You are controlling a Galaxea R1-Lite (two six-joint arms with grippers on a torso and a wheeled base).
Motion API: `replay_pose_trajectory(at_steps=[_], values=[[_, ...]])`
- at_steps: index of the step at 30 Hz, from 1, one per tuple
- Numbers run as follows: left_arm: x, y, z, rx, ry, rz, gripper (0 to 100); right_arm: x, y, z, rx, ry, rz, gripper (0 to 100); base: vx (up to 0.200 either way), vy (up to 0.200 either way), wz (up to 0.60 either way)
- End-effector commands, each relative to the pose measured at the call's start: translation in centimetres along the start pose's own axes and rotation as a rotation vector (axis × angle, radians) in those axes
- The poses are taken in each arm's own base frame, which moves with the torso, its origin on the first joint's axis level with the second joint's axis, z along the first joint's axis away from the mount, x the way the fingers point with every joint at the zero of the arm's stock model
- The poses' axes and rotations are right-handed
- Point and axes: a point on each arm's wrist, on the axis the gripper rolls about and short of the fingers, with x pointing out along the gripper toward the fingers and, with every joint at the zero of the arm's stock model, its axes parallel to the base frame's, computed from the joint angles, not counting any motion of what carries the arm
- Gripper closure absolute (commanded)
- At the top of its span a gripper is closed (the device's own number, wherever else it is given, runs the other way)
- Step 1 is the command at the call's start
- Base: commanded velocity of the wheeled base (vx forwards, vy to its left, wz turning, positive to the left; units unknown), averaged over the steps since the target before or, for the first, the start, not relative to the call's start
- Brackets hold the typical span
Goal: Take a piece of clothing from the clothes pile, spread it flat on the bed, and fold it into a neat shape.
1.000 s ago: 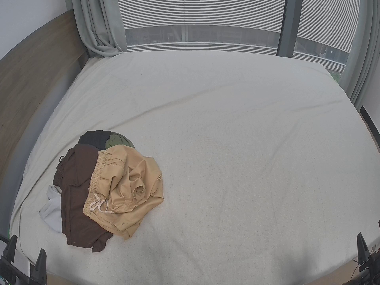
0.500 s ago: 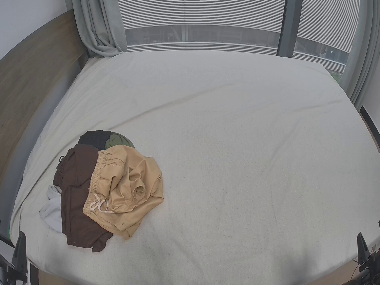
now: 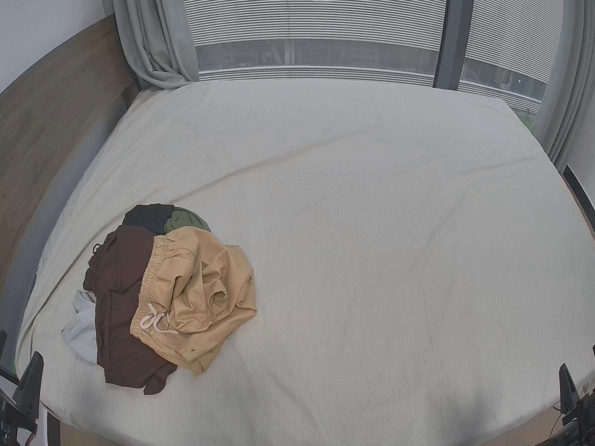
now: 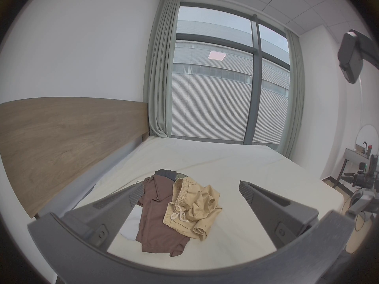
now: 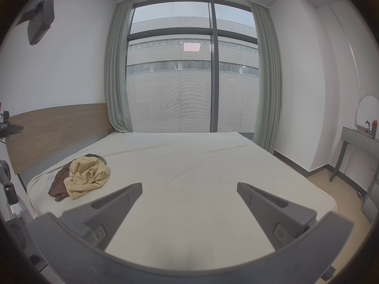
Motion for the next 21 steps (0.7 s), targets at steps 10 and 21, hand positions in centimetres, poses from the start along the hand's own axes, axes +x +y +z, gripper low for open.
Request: replay_pose_trajectory(at_steps=[10,21], values=[[4.1,-0.6,6.1,-0.102,0.084,-0.085,0,0.0,0.0,-0.5,-0.002,0.003,-0.002,0,0.0,0.0,0.0],[6.6,-0.5,6.4,-0.155,0.156,-0.091,0,0.0,0.0,-0.5,-0.002,0.003,0.0,0,0.0,0.0,0.0]])
